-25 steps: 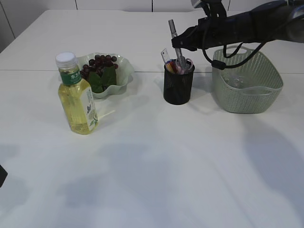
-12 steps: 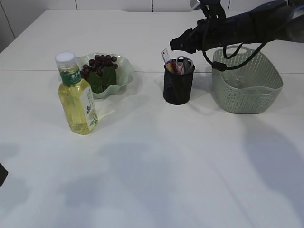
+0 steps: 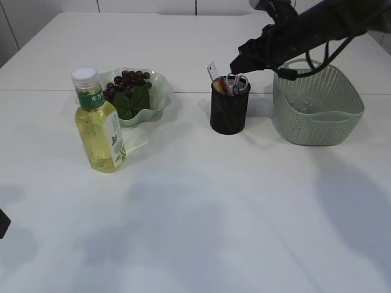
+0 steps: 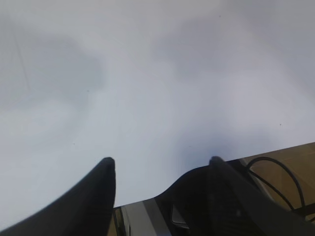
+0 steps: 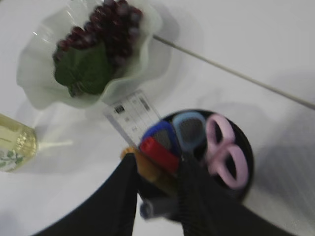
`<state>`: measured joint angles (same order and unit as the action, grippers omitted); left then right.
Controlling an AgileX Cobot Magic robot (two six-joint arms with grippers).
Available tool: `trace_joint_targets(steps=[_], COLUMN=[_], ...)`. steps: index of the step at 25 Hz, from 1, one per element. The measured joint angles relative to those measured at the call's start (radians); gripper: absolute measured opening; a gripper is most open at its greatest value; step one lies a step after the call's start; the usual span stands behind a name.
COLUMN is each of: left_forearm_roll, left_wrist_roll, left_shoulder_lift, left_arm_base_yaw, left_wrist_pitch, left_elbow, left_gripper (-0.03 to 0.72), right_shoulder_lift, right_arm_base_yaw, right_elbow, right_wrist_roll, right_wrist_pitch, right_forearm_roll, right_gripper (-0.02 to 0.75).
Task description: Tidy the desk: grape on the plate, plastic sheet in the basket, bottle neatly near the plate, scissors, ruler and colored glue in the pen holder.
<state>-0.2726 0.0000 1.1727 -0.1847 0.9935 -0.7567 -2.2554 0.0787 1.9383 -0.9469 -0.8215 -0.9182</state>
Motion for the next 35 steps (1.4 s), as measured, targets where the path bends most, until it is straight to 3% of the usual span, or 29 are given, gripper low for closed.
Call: trace_joint_targets(steps=[4,7,15,23,30,35], left_forearm_roll=[-0.002,-0.002,-0.002,-0.002,0.028,0.12], left_wrist_roll=[0.0,0.0,0.0,0.0,0.0,-0.052], left_shoulder_lift=[0.0,0.0,0.0,0.0,-0.047,-0.116], left_arm_base_yaw=[0.0,0.0,0.0,0.0,0.0,0.0], left_wrist_pitch=[-0.001,-0.013,-0.04,-0.042,-0.084,-0.078], left_elbow=[0.0,0.0,0.0,0.0,0.0,0.0], left_gripper=[0.433,0.433,0.433,0.433,0.433,0.433], right_shoulder_lift=[0.106,0.189,0.379,0.469,0.577,0.666], right_arm_base_yaw=[0.002,0.002,0.002,0.002,0.002,0.002], right_elbow=[0.0,0.0,0.0,0.0,-0.02,-0.184], right_wrist_roll=[0.375,0.561,0.801,0.882,0.915,0.918], right_wrist_pitch=[-0.098,-0.199,-0.4,-0.427,-0.429,-0.429], right_forearm_roll=[0.393,0.591,0.85,0.945,0.949,0.968], right_gripper=[0.241,0.241,0.248,0.391,0.407,0.407])
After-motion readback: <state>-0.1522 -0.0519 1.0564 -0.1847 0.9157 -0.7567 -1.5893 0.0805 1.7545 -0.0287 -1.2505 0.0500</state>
